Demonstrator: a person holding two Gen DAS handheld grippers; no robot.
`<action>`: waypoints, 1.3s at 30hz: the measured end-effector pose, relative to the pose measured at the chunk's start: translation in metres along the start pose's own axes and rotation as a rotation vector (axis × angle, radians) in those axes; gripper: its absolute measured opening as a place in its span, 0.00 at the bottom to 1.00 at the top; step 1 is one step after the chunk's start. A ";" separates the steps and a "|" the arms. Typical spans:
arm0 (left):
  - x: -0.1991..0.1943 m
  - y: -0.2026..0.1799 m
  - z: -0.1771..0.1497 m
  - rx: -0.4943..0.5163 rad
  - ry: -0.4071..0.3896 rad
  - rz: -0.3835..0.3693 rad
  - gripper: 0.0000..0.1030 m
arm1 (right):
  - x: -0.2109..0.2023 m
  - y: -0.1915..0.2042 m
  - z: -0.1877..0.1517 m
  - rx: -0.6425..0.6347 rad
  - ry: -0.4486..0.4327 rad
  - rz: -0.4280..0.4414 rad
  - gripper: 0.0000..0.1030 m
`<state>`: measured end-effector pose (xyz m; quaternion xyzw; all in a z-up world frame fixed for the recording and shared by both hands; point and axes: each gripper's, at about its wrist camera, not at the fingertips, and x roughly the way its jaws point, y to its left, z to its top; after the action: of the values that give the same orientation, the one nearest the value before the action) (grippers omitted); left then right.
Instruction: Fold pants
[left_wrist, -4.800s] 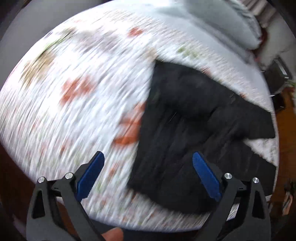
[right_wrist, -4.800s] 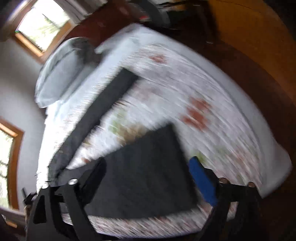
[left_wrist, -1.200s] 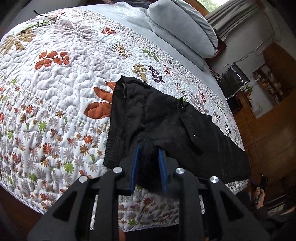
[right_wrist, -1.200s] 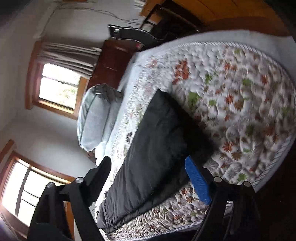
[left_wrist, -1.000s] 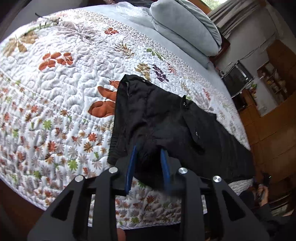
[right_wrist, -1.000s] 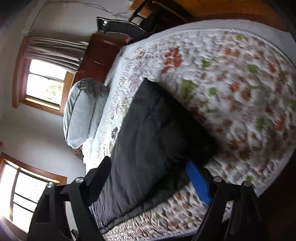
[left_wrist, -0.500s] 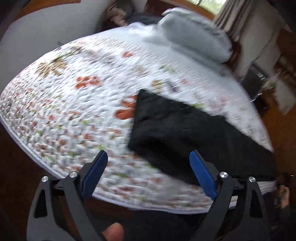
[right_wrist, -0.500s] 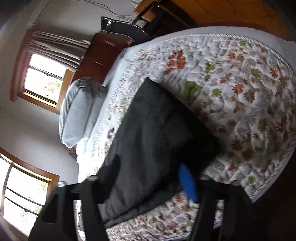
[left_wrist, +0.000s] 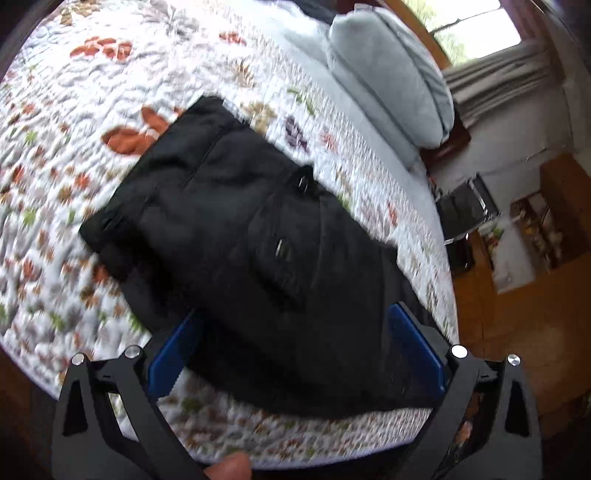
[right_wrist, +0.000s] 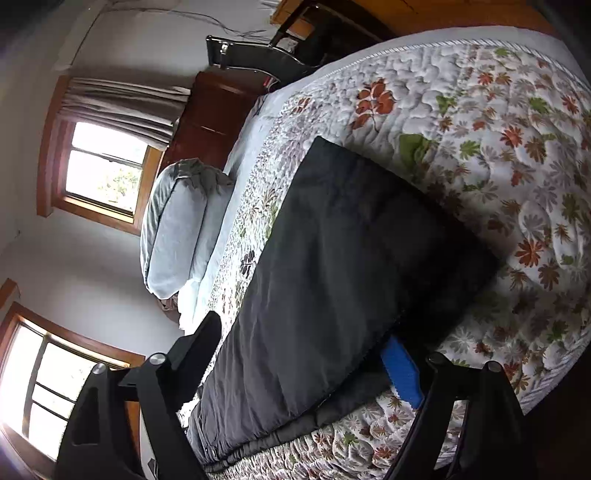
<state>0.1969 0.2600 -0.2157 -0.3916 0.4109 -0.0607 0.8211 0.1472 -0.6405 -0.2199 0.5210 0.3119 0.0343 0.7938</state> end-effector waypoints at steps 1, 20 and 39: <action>0.002 -0.005 0.002 0.011 -0.010 -0.010 0.69 | 0.000 0.000 0.001 -0.006 -0.004 -0.003 0.81; 0.009 0.032 -0.005 -0.016 0.142 0.097 0.13 | 0.000 -0.019 0.001 -0.088 0.027 -0.154 0.12; -0.009 -0.092 -0.018 0.538 -0.016 0.419 0.93 | 0.009 0.063 0.019 -0.428 0.055 -0.234 0.60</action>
<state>0.1981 0.1899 -0.1528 -0.0685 0.4451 0.0064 0.8929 0.1809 -0.6237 -0.1657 0.3001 0.3772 0.0215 0.8759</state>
